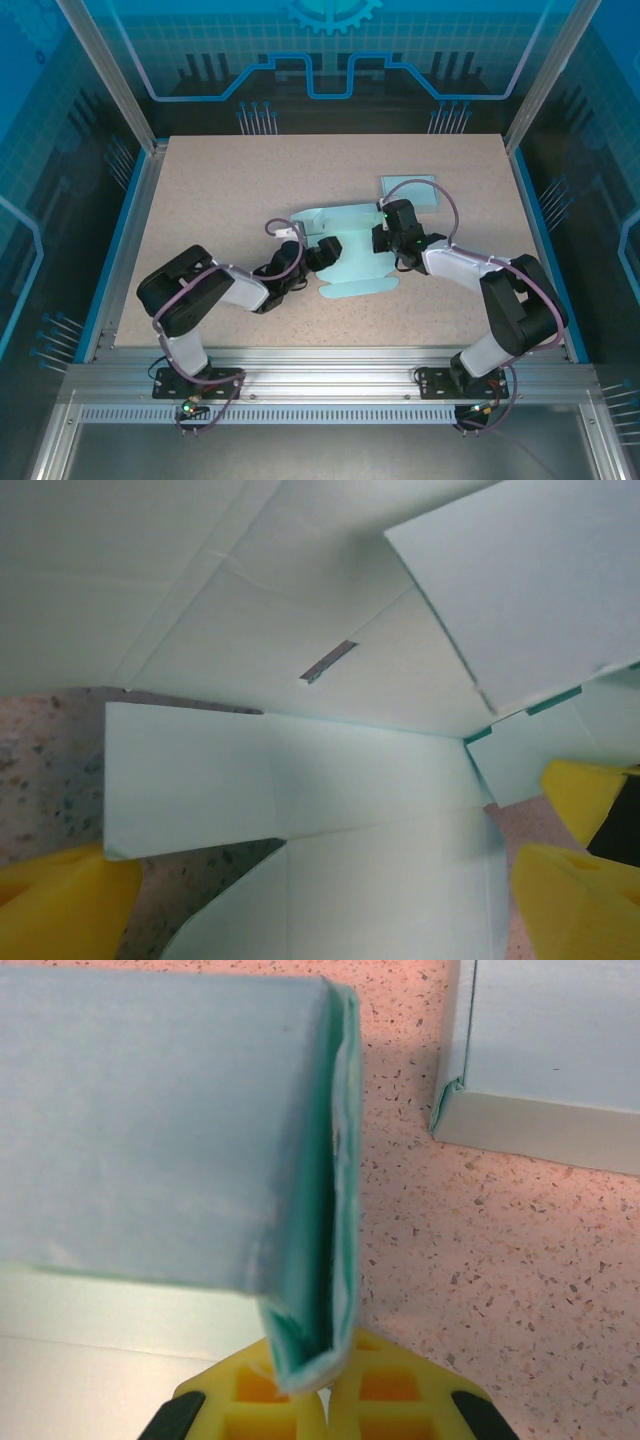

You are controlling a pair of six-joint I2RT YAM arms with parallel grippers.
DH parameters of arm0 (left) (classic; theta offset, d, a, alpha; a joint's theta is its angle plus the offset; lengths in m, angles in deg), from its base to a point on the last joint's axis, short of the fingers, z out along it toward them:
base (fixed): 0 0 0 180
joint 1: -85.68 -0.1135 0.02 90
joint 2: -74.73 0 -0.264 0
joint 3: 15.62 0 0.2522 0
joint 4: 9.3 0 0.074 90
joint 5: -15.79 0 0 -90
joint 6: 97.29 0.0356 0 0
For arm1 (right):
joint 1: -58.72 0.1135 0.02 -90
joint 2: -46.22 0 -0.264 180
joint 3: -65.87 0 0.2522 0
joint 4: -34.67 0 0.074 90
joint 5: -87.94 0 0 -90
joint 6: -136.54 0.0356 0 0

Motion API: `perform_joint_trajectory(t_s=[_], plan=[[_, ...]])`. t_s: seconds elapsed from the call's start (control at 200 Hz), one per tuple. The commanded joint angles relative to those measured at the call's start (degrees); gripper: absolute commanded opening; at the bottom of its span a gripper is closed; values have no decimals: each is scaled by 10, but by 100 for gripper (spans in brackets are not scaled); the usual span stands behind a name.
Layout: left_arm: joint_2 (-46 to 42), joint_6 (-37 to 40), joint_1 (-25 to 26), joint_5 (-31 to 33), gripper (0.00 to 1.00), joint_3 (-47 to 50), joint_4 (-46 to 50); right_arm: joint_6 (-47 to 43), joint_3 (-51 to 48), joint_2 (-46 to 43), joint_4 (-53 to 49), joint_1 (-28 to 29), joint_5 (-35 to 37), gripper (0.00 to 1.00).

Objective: Fold the paper box

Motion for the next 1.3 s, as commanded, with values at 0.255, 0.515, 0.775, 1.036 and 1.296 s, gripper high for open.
perform_joint_trajectory(t_s=[0.255,0.515,0.775,1.036,1.296], plan=[[46,32,-18,-81,76,-20,-147,11,-5,-11,19,7,-4,0],[53,42,-18,-95,75,-37,-140,11,-5,-10,19,7,-6,0],[76,46,-17,-125,77,-85,-94,11,-5,-9,21,7,-18,0],[60,48,-17,-116,82,-50,-128,13,-3,-9,19,7,-13,0],[-79,64,-8,-120,93,40,-87,13,-4,-10,13,7,0,0]])
